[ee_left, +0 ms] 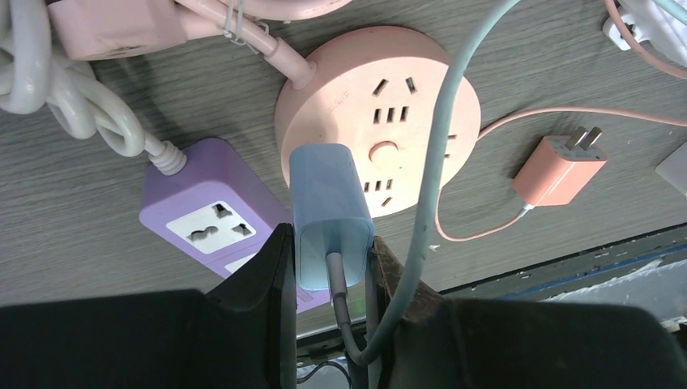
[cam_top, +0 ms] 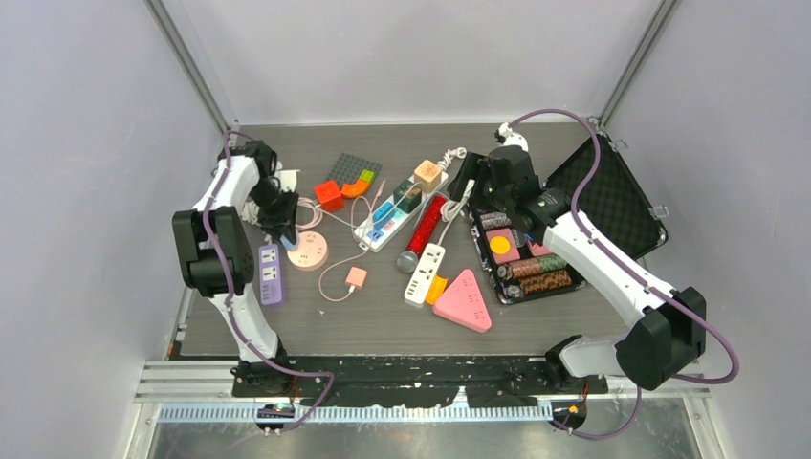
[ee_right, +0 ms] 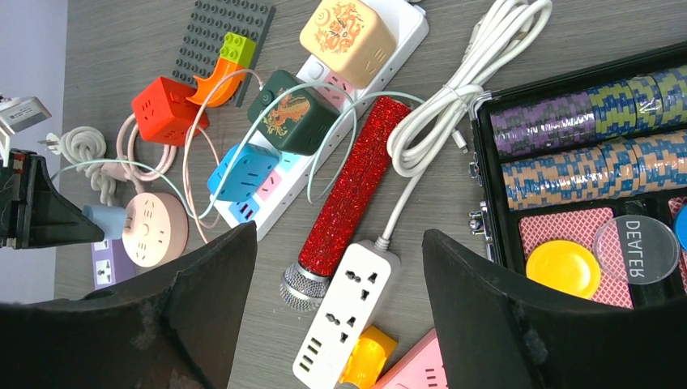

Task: Insert the plug
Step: Insert the plug into the socket.

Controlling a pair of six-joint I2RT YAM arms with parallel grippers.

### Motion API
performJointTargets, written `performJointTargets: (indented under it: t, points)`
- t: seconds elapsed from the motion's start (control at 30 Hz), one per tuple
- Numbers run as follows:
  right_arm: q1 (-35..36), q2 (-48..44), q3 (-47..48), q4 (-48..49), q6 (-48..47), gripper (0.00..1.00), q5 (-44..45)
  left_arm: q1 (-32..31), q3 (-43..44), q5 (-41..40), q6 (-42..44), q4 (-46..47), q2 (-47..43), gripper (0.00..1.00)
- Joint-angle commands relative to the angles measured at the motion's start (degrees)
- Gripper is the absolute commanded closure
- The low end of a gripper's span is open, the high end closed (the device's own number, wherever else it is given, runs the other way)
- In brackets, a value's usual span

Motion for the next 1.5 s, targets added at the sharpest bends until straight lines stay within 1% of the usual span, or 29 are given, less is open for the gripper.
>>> performJointTargets:
  t: [0.0,0.1,0.23,0.6,0.77,0.8,0.87,1.0,1.03,1.1,1.13,1.2,1.33,1.47]
  points:
    - [-0.1,-0.77,1.7,0.35,0.76,0.21,2.14,0.02,1.13,1.15,-0.11,-0.42,1.4,1.0]
    - [-0.12,-0.34,1.84,0.35,0.88,0.21,1.93,-0.01,0.47,1.44,-0.41,0.04,1.97,1.0]
    - [-0.07,-0.07,1.86,0.35,1.0,0.21,2.02,-0.06,-0.39,-1.02,-0.83,0.36,2.49,1.0]
    - [-0.14,0.46,2.16,0.36,1.27,0.21,2.36,-2.31,-9.33,-11.51,-4.49,5.72,2.48,1.0]
    - [-0.14,0.27,2.25,0.39,1.54,0.21,2.6,-2.65,-12.17,-11.79,-4.59,7.25,1.86,1.0]
    - [-0.1,0.25,2.28,0.37,1.66,0.21,2.61,-2.62,-11.93,-11.77,-4.59,7.08,2.03,0.97]
    - [-0.13,0.12,2.3,0.35,1.76,0.21,2.47,-2.78,-10.97,-13.34,-4.71,6.39,2.27,0.86]
    - [-0.06,-0.09,2.31,0.7,1.88,0.21,1.98,-3.03,-7.72,-13.11,-5.85,6.39,0.84,0.53]
    - [-0.13,-0.22,2.26,0.9,1.96,0.21,1.86,-3.14,-6.87,-12.71,-6.04,6.51,0.23,0.46]
    - [-0.12,-0.43,1.96,1.11,1.98,0.21,1.56,-3.26,-4.96,-10.41,-6.23,6.58,-1.05,0.38]
    - [-0.08,-0.54,1.82,1.21,2.03,0.2,1.52,-3.28,-4.14,-9.94,-6.44,6.54,-1.65,0.35]
    - [-0.1,-0.8,1.44,1.4,2.14,0.2,1.49,-3.23,-2.88,-9.92,-6.69,6.47,-2.68,0.34]
    - [-0.16,-1.68,0.57,1.62,2.19,0.2,1.76,-3.28,-2.84,-8.84,-6.84,6.73,-4.96,0.32]
    - [-0.18,-1.95,0.29,1.71,2.2,0.2,2.09,-3.21,-4.42,-7.64,-7.08,7.84,-6.41,0.33]
